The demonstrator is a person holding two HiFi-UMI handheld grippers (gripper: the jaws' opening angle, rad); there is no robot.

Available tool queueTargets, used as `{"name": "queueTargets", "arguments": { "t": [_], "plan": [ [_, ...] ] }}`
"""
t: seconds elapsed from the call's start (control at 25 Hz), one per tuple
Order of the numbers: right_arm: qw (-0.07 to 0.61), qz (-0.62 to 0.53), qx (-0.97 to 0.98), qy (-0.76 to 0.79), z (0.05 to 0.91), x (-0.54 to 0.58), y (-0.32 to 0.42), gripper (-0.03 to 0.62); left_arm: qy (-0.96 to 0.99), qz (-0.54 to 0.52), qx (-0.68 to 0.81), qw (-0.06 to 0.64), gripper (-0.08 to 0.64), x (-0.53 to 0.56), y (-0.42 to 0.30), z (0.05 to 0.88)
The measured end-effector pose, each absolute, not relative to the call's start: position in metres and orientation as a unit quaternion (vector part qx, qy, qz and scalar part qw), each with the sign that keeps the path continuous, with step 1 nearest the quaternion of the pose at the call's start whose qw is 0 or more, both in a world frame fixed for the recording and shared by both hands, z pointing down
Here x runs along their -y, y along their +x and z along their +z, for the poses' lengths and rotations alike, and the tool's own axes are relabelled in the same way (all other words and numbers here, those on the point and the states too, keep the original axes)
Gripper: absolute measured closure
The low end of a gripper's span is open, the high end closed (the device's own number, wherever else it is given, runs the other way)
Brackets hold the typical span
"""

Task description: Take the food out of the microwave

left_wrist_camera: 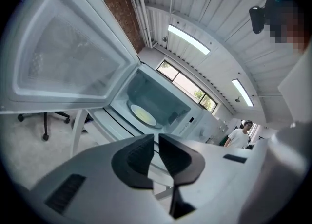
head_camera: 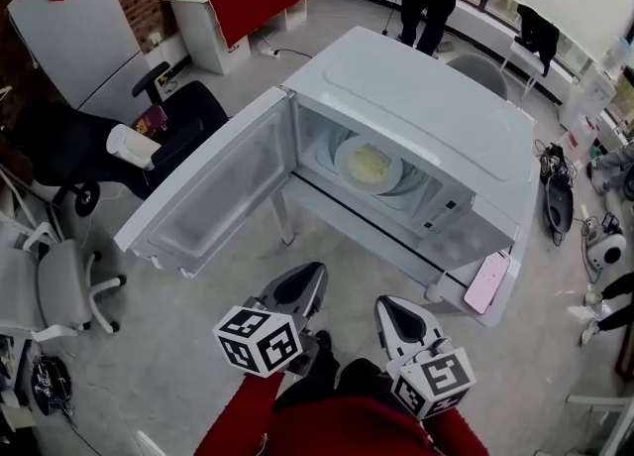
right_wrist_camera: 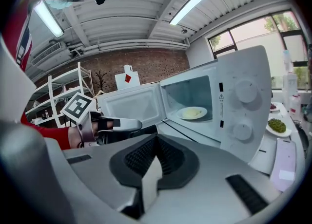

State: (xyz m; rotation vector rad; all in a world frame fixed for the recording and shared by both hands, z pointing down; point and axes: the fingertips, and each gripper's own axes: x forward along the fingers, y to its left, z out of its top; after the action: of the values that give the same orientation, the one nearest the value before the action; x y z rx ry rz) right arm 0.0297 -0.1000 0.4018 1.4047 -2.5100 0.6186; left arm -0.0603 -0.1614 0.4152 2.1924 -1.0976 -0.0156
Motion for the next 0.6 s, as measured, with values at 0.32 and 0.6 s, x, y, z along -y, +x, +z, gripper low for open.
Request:
{"name": "queueTargets", "arguments": {
  "t": [0.32, 0.6],
  "plan": [
    [0.114, 0.205, 0.854, 0.465, 0.401, 0.138, 0.027, 0.583, 0.831, -0.016, 0.413, 0.373, 0.517, 0.215, -0.049, 0.422],
    [0.126, 0.206, 0.863, 0.444, 0.404, 0.161, 0.035, 0.583, 0.805, -0.034, 0.414, 0.424, 0.505, 0.255, -0.031, 0.439]
  ]
}}
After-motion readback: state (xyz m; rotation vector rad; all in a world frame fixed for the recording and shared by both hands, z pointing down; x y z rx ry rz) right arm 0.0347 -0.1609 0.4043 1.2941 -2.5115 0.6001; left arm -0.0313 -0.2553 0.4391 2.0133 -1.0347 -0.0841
